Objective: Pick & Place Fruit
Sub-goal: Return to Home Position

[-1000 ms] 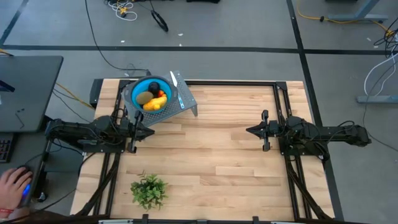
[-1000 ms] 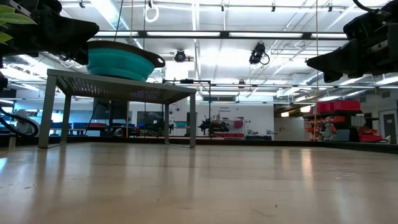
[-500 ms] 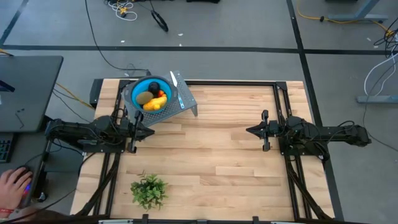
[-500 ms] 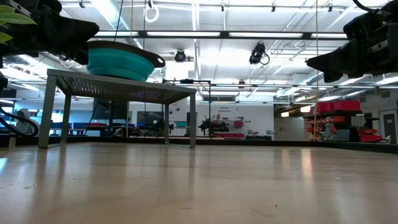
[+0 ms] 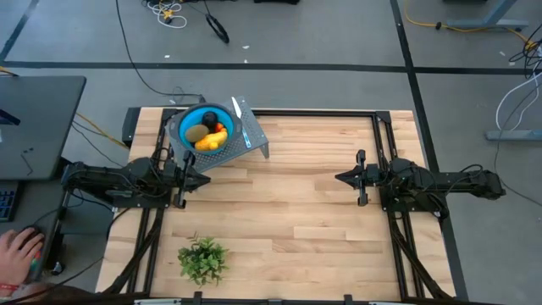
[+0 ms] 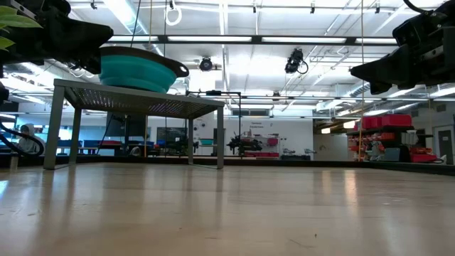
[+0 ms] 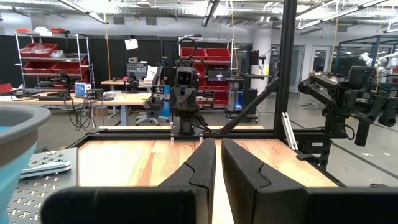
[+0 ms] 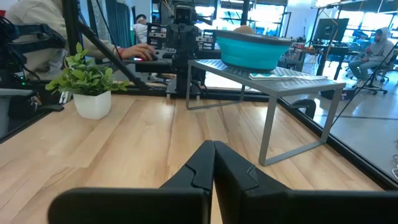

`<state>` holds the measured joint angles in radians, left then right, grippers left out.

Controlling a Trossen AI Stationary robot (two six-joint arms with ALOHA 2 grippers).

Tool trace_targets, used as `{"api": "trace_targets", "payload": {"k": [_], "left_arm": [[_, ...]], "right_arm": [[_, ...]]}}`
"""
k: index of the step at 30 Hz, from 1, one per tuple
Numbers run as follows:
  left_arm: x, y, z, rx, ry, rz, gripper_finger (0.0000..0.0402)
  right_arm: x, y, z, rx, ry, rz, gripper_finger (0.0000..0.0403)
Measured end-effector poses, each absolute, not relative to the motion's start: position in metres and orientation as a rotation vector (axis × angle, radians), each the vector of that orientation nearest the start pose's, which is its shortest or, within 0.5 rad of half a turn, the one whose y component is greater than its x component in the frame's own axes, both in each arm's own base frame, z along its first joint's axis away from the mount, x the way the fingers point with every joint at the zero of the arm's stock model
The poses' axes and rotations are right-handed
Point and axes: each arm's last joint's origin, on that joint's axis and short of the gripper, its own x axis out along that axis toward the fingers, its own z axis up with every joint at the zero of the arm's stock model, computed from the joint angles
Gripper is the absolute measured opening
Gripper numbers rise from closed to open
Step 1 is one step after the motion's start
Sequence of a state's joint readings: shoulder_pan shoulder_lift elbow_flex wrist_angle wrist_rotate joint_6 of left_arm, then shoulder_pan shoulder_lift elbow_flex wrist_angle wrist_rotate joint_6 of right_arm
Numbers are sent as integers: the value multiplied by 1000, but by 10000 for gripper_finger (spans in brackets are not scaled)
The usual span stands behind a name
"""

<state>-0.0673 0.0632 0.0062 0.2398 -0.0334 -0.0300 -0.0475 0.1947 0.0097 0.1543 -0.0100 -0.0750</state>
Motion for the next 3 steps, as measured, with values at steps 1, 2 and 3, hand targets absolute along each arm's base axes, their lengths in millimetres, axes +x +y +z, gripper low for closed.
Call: {"api": "trace_targets", "payload": {"k": [1,2,3], "left_arm": [[99,-6,184,-39,-182,-37,37],[99,-6,184,-39,-182,-37,37],[99,-6,184,-39,-182,-37,37]], "right_arm": [[109,-5,166,-74,32,-37,15],[109,-5,166,-74,32,-36,15],[109,-5,166,-74,32,-36,15]]}}
